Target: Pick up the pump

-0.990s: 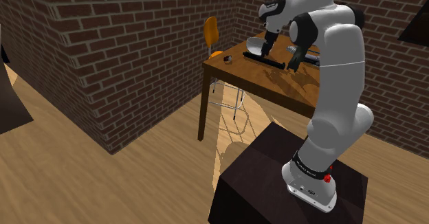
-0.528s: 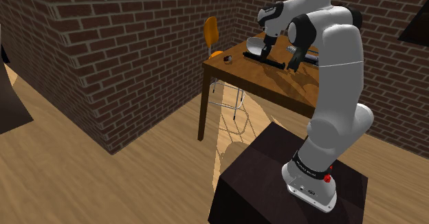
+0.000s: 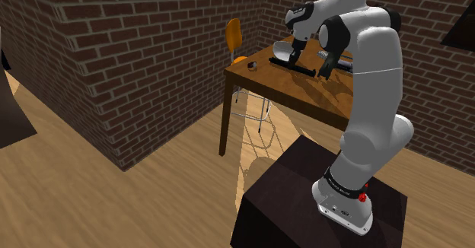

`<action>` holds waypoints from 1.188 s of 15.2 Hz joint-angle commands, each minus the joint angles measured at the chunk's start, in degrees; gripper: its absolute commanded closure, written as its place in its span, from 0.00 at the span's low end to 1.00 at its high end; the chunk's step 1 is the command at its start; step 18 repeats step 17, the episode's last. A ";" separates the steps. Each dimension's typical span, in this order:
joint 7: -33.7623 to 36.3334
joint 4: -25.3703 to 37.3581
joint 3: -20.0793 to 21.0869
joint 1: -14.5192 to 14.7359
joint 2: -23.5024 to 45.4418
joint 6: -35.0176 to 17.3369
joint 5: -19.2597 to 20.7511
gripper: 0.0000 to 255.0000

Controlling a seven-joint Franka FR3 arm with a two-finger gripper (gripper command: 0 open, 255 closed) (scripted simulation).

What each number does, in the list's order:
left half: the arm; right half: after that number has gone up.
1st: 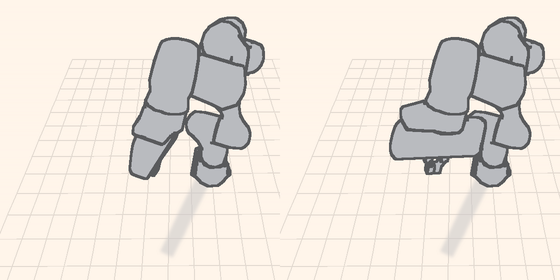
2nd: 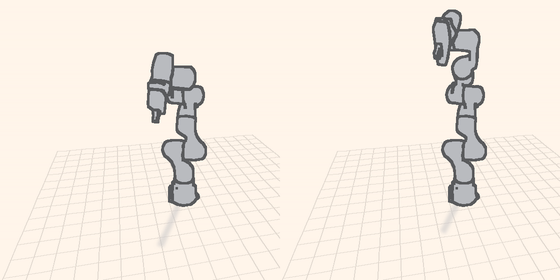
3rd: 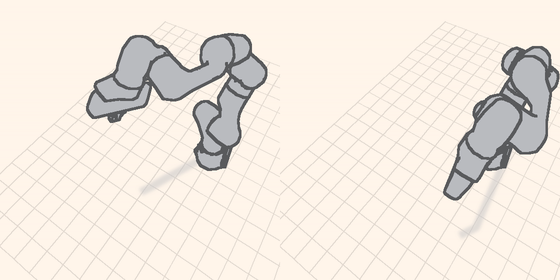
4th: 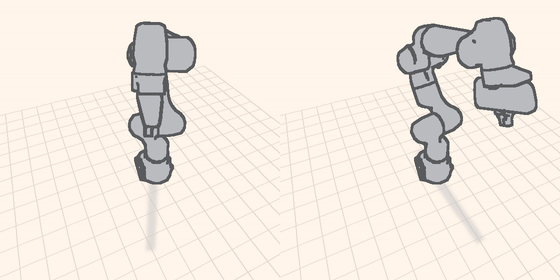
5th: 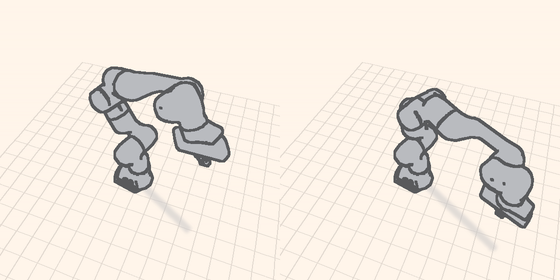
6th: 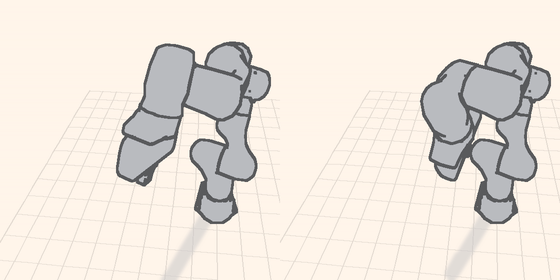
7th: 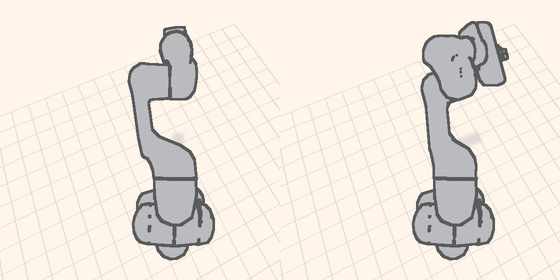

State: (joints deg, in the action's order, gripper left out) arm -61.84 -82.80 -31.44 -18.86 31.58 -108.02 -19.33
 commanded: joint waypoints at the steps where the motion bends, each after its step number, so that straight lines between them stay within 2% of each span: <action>1: 0.16 0.48 -0.07 0.00 -0.18 0.69 0.15 1.00; 15: 1.61 9.67 -0.71 -1.16 -1.39 10.67 1.23 1.00; 18: 1.62 9.79 -0.72 -1.18 -1.39 10.78 1.24 1.00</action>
